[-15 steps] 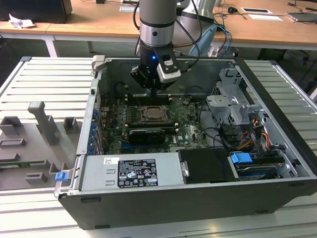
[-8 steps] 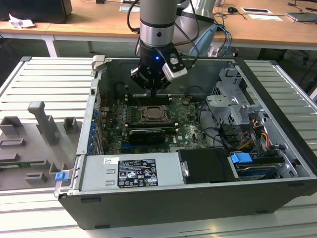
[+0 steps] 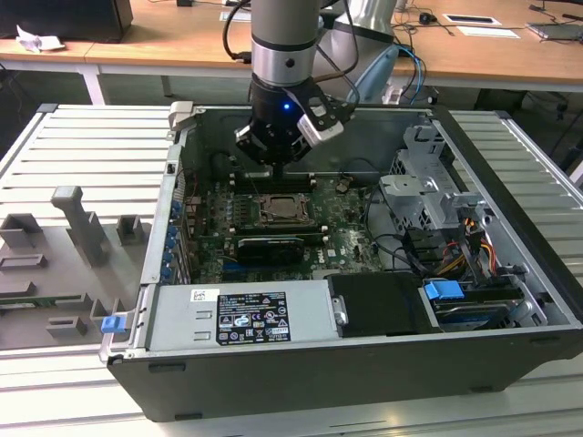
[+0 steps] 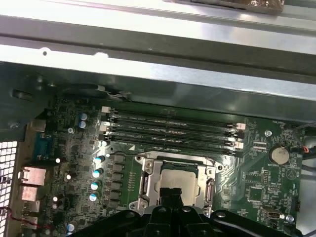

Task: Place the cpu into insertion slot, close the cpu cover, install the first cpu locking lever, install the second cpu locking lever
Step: 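Install the first cpu locking lever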

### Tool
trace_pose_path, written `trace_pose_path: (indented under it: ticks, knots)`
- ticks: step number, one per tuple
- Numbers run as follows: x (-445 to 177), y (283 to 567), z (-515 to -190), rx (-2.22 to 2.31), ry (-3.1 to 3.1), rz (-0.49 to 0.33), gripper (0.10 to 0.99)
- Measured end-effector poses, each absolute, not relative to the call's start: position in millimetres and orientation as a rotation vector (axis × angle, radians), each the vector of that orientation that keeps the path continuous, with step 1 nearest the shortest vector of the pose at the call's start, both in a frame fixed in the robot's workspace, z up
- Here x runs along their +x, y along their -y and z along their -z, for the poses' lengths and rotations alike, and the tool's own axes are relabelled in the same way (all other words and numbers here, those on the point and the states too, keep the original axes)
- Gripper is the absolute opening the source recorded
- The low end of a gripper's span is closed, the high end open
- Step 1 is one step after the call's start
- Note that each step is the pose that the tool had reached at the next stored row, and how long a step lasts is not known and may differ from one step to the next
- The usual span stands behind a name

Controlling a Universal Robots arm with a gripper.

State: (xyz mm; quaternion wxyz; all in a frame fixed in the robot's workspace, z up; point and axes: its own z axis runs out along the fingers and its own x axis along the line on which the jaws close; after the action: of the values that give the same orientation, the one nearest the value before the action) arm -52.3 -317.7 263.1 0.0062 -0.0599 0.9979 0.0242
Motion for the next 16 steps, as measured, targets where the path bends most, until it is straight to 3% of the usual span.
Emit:
trace_pose_path:
  ticks: [16]
  knots:
    - [-84.4,317.5,-262.3,-0.099,-3.123,-0.077,0.106]
